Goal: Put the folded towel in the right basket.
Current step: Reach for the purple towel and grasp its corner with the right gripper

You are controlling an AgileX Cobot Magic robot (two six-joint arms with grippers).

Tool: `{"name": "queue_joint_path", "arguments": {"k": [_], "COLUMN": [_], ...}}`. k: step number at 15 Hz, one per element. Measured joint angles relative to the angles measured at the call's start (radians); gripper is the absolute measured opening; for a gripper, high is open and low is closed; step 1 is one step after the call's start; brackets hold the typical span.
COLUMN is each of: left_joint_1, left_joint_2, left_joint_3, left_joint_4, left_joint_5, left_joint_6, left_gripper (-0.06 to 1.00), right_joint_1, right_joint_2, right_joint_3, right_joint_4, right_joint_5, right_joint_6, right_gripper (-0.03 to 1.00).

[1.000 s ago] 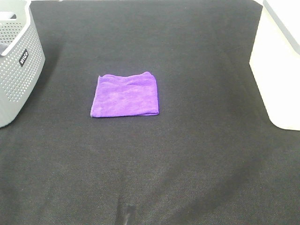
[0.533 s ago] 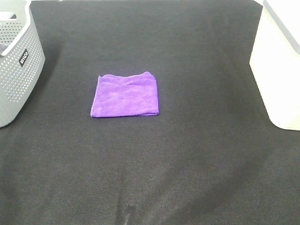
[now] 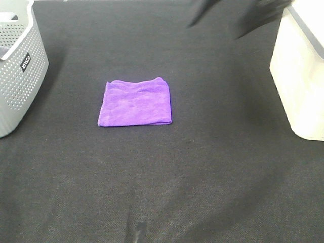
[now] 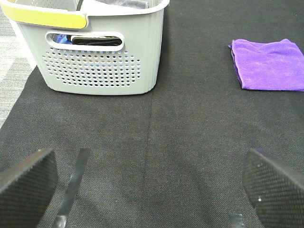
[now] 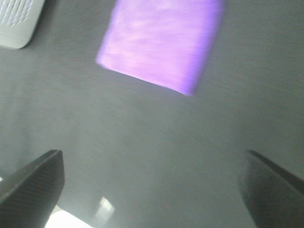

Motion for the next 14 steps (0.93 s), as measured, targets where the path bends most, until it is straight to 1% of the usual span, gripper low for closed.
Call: {"name": "queue_joint_path", "arguments": {"k": [1,2,3,4,5,6,7,10,12,14], "left_joint_1": [0.000,0.000,0.000,0.000,0.000,0.000,0.000,0.000,0.000,0.000], "left_joint_2": [0.000,0.000,0.000,0.000,0.000,0.000,0.000,0.000,0.000,0.000], "left_joint_3": [0.000,0.000,0.000,0.000,0.000,0.000,0.000,0.000,0.000,0.000], "left_joint_4": [0.000,0.000,0.000,0.000,0.000,0.000,0.000,0.000,-0.008,-0.009], "left_joint_5": [0.000,0.000,0.000,0.000,0.000,0.000,0.000,0.000,0.000,0.000], "left_joint_6": [0.000,0.000,0.000,0.000,0.000,0.000,0.000,0.000,0.000,0.000], "left_gripper": [0.99,0.99,0.99,0.99,0.99,0.99,0.99,0.99,0.99,0.99], "right_joint_1": [0.000,0.006,0.007,0.007,0.007,0.007,0.007,-0.002,-0.033,-0.063], "right_joint_2": [0.000,0.086,0.198,0.226,0.296,0.347,0.400,0.518,0.564,0.605], "right_joint_3": [0.000,-0.054,-0.109,-0.116,-0.123,-0.123,-0.124,-0.125,-0.131,-0.171], "right_joint_4": [0.000,0.052,0.147,0.179,0.257,0.306,0.331,0.339,0.341,0.339], "right_joint_5": [0.000,-0.004,-0.026,-0.037,-0.062,-0.079,-0.098,-0.167,-0.204,-0.218], "right_joint_6": [0.000,0.000,0.000,-0.001,-0.019,-0.049,-0.084,-0.125,-0.130,-0.134], "right_gripper": [0.95,0.95,0.95,0.95,0.95,0.95,0.95,0.95,0.95,0.95]}}
